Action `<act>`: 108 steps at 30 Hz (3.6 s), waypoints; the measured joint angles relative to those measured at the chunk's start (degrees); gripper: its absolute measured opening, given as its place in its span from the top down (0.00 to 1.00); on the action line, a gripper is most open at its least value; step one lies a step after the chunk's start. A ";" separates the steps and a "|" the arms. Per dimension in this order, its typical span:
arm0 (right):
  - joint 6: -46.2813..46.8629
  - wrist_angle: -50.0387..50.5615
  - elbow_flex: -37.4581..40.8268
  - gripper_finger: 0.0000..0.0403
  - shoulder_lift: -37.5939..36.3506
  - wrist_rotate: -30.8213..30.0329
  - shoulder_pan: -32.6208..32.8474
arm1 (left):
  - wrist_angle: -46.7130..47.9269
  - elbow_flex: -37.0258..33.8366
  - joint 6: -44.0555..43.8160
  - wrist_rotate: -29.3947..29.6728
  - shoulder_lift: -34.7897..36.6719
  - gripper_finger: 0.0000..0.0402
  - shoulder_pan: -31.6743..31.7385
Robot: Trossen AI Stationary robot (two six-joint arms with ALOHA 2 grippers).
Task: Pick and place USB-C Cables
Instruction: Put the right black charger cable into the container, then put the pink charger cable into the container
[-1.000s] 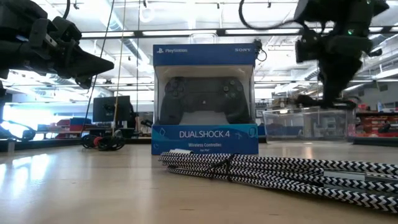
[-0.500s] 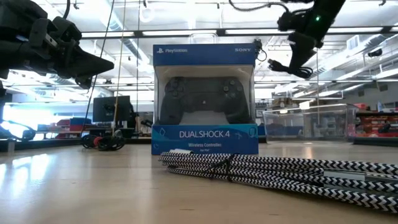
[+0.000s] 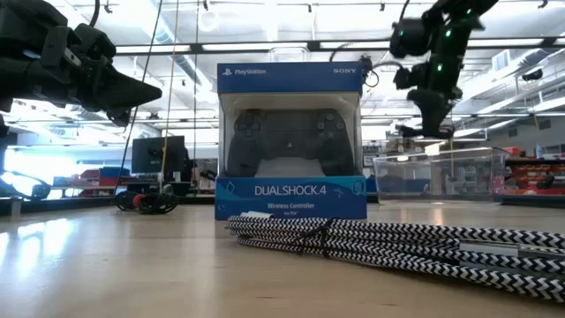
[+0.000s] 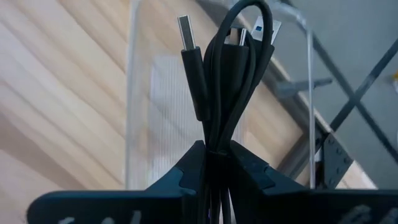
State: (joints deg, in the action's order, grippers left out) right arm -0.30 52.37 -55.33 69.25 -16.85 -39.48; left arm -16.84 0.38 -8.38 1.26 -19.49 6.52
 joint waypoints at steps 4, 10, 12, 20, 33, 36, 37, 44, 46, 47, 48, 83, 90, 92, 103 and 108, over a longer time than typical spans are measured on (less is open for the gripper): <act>-1.86 0.01 0.01 0.86 3.79 1.93 -3.18 | 0.05 0.00 0.00 0.00 0.00 0.95 0.00; -3.93 -0.03 0.02 0.85 8.26 2.02 -5.41 | 1.18 0.00 0.00 0.00 0.00 0.95 0.00; -4.28 -0.08 0.02 0.85 9.24 2.01 -5.87 | 1.95 -0.01 0.00 0.00 0.00 0.95 0.00; -4.35 -0.49 0.02 0.85 10.26 2.27 -6.52 | 2.24 0.00 -0.02 0.00 0.00 0.95 0.00; -3.74 -0.41 0.02 0.72 7.98 4.60 -6.52 | 2.21 0.00 -0.07 0.00 0.00 0.95 0.00; -3.74 0.04 0.02 0.68 7.98 4.60 -6.49 | 2.21 -0.02 -0.07 0.00 0.00 0.95 0.00; -3.74 0.21 0.02 0.67 7.98 4.62 -6.37 | 2.21 0.00 -0.07 0.00 0.00 0.95 0.00; -2.98 3.25 0.00 0.63 4.79 5.14 -4.48 | 2.19 0.00 -0.04 0.00 0.00 0.95 0.00; -2.18 5.28 -0.89 0.62 3.11 5.17 -3.77 | 2.19 0.00 -0.04 0.00 0.00 0.95 0.00; -1.50 6.20 -1.68 0.62 2.31 5.17 -3.29 | 2.17 0.00 -0.04 0.00 0.00 0.95 0.00; -0.62 7.10 -2.62 0.62 1.45 5.25 -2.63 | 2.18 -0.02 -0.04 0.00 0.00 0.95 0.00; 69.64 3.30 -0.04 0.63 0.71 24.06 59.89 | 2.31 0.00 -4.91 -0.47 0.02 0.95 0.00; 76.60 -2.50 -0.04 0.63 9.94 27.21 67.70 | 6.28 -0.01 -9.53 -4.01 0.00 0.95 0.00; 78.75 -4.10 -0.03 0.63 12.31 28.57 70.03 | 7.84 0.00 -10.48 -4.15 0.00 0.95 -0.02; 93.67 -6.09 -0.02 0.63 21.06 28.52 79.66 | 0.23 4.66 -4.51 -3.44 0.02 0.95 0.74; 99.65 -9.81 -0.02 0.63 24.07 25.87 83.50 | 4.64 10.80 -1.93 -10.90 -0.14 0.95 -2.07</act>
State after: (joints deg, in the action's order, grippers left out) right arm 99.35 42.56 -55.35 93.32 9.02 44.03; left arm -12.20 11.17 -10.31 -9.64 -19.63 4.45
